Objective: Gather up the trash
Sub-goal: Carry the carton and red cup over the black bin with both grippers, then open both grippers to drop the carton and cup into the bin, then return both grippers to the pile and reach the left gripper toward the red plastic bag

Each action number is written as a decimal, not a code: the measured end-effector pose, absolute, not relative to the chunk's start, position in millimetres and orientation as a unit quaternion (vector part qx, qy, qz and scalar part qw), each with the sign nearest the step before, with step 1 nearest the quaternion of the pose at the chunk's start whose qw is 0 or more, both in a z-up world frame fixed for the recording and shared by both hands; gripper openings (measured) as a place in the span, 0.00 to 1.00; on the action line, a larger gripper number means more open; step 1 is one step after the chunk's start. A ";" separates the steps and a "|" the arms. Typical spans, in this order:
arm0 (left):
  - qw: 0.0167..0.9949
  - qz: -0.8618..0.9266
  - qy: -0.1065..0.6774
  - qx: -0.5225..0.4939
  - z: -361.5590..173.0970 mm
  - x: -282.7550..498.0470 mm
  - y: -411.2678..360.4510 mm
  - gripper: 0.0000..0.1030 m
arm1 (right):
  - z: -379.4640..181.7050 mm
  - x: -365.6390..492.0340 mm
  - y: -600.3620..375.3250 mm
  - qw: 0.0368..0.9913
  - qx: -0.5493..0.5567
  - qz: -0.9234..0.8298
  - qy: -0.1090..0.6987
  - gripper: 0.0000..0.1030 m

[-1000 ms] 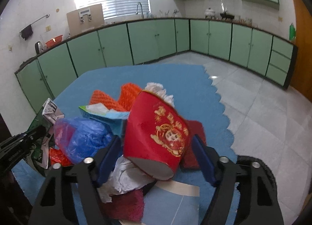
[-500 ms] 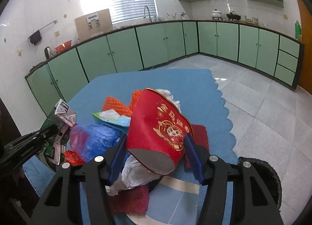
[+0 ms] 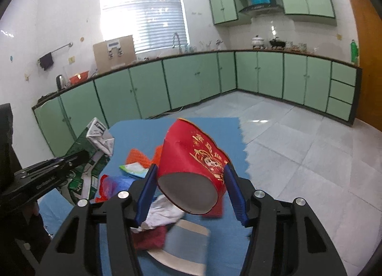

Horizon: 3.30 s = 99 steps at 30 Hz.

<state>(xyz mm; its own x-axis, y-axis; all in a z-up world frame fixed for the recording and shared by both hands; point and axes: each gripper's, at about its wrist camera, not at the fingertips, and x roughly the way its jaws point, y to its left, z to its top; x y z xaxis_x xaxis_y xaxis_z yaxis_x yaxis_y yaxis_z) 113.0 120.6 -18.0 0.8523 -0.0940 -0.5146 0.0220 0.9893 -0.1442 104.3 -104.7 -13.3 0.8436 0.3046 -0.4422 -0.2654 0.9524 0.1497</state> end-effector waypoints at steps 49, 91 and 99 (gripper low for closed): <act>0.923 -0.209 0.319 -0.047 -79.5 182.4 -93.2 0.71 | -97.3 90.1 -291.5 0.950 0.085 -0.061 0.295 0.94; 0.945 0.047 0.319 -0.049 -97.6 85.3 153.5 0.77 | -107.7 93.0 -70.3 0.939 0.033 0.128 0.317 0.91; 0.941 0.029 0.334 -0.055 -108.7 101.1 150.4 0.77 | -104.5 97.1 -71.2 0.940 0.032 0.122 0.318 0.91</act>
<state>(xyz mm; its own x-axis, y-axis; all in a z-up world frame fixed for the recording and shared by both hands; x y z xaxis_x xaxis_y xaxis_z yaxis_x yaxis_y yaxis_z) 101.1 150.4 -108.7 0.7758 0.0185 -0.6307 -0.0918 0.9922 -0.0838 97.1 -71.2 -104.5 0.7676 0.2491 -0.5905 -0.2084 0.9683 0.1375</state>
